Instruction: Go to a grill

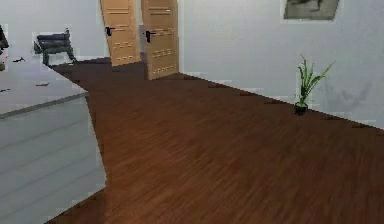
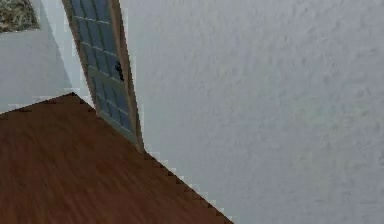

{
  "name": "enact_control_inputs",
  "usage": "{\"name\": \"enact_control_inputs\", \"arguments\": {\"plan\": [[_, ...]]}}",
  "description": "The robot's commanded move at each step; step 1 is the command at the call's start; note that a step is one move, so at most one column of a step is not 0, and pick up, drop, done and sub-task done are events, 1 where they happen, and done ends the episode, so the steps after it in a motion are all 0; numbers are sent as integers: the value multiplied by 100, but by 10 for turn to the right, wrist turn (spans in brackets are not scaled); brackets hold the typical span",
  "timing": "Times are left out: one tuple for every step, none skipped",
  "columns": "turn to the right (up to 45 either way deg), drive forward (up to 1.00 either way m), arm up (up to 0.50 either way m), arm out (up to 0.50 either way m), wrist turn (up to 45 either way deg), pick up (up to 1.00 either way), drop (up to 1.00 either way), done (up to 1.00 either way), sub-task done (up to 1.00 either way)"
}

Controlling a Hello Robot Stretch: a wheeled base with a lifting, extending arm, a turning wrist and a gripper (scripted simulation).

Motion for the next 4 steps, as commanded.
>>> {"name": "enact_control_inputs", "arguments": {"plan": [[0, 100, 0, 0, 0, 0, 0, 0, 0], [-60, 0, 0, 0, 0, 0, 0, 0, 0], [0, 65, 0, 0, 0, 0, 0, 0, 0], [-390, 0, 0, 0, 0, 0, 0, 0, 0]]}}
